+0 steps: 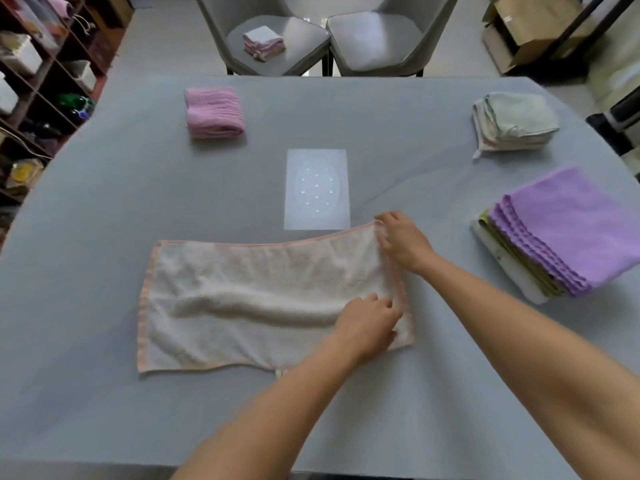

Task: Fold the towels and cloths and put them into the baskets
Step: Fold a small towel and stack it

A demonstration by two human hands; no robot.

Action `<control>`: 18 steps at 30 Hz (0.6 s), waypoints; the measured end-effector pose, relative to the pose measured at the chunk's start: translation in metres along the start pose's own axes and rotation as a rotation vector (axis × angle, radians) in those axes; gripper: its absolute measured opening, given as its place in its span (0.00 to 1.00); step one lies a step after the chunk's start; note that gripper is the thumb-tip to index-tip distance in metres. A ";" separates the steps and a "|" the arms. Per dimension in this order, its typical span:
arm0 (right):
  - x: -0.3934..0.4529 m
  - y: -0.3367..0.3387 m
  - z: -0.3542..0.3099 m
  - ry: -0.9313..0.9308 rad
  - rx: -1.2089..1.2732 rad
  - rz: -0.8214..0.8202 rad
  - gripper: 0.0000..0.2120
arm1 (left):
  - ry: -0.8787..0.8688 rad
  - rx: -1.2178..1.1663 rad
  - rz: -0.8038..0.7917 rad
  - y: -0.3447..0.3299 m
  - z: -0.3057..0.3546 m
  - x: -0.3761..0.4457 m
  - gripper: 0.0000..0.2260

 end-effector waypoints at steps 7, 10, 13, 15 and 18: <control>0.027 -0.012 0.004 0.143 -0.172 -0.056 0.11 | -0.031 0.151 -0.075 -0.042 0.028 0.021 0.16; 0.029 -0.011 0.008 0.092 -0.146 -0.051 0.05 | -0.008 0.086 -0.049 -0.047 0.031 0.026 0.15; 0.026 0.003 0.023 0.002 -0.080 0.043 0.04 | 0.056 -0.089 -0.020 -0.037 0.026 0.027 0.17; 0.019 0.021 0.043 -0.115 -0.037 0.159 0.05 | 0.060 -0.259 -0.022 -0.032 0.027 0.030 0.16; 0.005 0.029 0.075 -0.228 -0.073 0.160 0.05 | 0.043 -0.447 -0.023 -0.027 0.038 0.033 0.17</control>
Point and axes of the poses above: each hand's wrist, its own x-axis towards the middle knuckle, its own y-axis out of the back of the hand, z = x × y, the point moved 9 cm from there along x, towards the middle knuckle, and after that the axes turned 5 degrees about x, right-handed, at the moved point
